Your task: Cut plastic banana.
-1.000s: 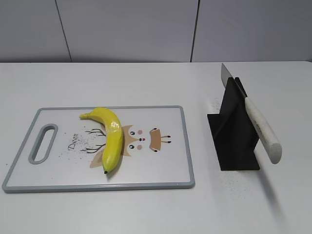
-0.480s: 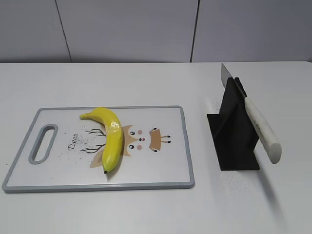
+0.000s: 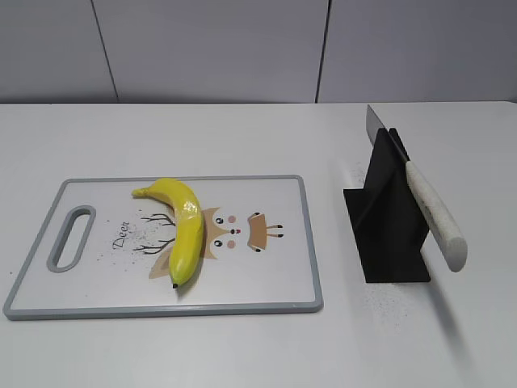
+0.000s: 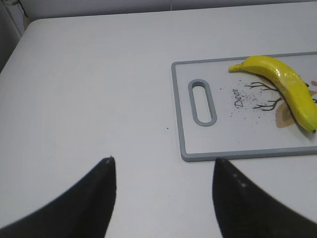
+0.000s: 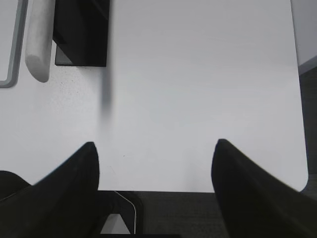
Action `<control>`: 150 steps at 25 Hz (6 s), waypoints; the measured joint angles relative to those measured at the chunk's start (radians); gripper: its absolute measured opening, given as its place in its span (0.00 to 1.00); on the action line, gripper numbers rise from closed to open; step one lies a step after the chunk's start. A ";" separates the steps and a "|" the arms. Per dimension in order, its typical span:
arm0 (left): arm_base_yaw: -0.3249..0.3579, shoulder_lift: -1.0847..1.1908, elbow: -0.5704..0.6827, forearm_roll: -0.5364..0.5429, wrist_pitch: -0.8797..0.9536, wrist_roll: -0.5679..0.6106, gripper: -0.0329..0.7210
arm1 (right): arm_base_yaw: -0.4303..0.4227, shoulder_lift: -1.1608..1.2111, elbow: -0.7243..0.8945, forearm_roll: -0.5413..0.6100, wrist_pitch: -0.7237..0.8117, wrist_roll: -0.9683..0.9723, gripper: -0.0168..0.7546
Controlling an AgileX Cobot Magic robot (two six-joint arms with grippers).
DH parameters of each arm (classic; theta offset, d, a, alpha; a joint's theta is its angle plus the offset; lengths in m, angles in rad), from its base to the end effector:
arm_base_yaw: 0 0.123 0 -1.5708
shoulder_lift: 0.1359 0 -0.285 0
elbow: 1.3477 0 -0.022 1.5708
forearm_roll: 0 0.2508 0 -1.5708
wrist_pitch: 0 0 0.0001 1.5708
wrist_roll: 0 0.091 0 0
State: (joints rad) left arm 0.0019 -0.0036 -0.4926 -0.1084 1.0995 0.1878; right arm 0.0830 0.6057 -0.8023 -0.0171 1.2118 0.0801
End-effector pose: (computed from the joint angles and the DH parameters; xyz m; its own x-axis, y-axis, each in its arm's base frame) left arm -0.0065 -0.0088 0.2725 -0.4754 0.1364 -0.8691 0.1491 0.9861 0.0733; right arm 0.0788 0.0051 0.3340 -0.8009 0.0076 -0.5988 -0.0141 0.9994 0.0316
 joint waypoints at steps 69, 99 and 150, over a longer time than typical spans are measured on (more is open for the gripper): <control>0.000 0.000 0.000 0.004 0.000 0.000 0.82 | 0.352 1.139 -0.391 0.040 -0.021 0.330 0.23; 0.000 0.111 -0.023 0.010 -0.055 0.002 0.82 | 0.355 0.951 -0.665 -0.083 -0.041 0.191 0.23; -0.320 1.670 -0.776 -0.366 -0.176 1.171 0.06 | 0.368 1.423 -0.900 0.474 -0.123 -1.421 0.23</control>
State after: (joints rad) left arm -0.3180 1.6668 -1.2687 -0.4746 0.9236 1.3584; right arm 0.4508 2.0286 -1.7021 0.4565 1.0891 -1.3409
